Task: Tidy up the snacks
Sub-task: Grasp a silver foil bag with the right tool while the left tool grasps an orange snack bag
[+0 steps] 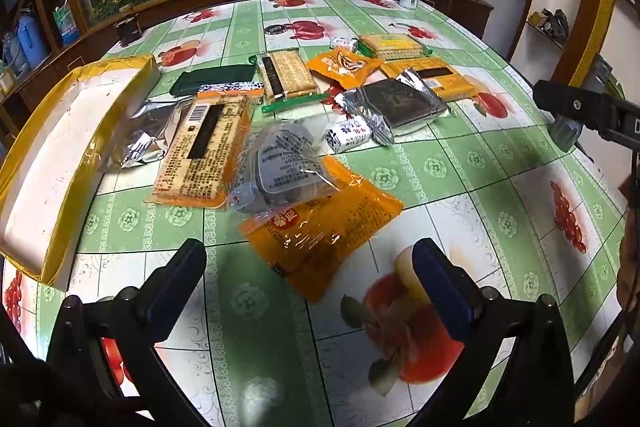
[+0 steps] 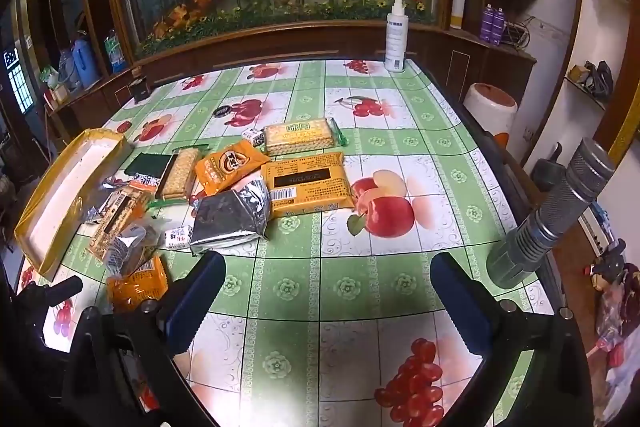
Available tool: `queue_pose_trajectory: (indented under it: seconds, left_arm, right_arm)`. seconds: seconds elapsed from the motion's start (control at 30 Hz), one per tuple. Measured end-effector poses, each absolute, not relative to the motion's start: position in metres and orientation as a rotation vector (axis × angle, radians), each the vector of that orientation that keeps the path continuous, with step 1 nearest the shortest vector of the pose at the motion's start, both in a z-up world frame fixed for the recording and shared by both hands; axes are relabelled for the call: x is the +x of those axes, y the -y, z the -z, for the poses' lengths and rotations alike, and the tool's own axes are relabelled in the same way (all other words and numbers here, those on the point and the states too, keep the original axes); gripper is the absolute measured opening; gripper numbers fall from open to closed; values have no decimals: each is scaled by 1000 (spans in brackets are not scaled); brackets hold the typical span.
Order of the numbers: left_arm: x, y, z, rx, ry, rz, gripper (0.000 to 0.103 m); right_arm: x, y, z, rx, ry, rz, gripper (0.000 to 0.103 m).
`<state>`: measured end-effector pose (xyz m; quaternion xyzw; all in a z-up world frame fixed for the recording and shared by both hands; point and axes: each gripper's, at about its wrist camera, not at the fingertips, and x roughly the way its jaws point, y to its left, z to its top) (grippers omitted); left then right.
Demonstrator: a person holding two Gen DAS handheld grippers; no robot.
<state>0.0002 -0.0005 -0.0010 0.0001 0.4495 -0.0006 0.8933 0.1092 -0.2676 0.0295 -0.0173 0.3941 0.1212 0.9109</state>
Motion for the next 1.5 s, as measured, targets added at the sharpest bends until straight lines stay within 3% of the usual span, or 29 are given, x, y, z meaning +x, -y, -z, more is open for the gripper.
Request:
queue_pose_trajectory:
  seconds: [0.23, 0.53, 0.9, 1.03, 1.13, 1.17, 1.3, 1.5]
  left_arm:
    - [6, 1, 5, -20, -953, 73, 103]
    - [29, 7, 22, 19, -996, 103, 79]
    - [49, -4, 23, 91, -1003, 205, 78]
    - [59, 2, 20, 173, -976, 233, 78]
    - [62, 16, 25, 215, -968, 242, 78]
    - [62, 20, 25, 207, -971, 268, 76]
    - [59, 30, 23, 189, -958, 302, 54]
    - [59, 26, 22, 122, -967, 325, 47]
  right_arm:
    - [112, 254, -20, -56, -832, -291, 103]
    - [138, 223, 2, -85, -885, -366, 101]
    - [187, 166, 33, -128, -981, -444, 101]
    - [200, 156, 48, -161, -1029, -460, 95]
    - [199, 155, 49, -200, -994, -449, 83]
    - [199, 157, 48, -194, -989, -455, 77]
    - [196, 165, 46, -174, -1000, -481, 73]
    - [186, 195, 40, -25, -1031, -542, 67]
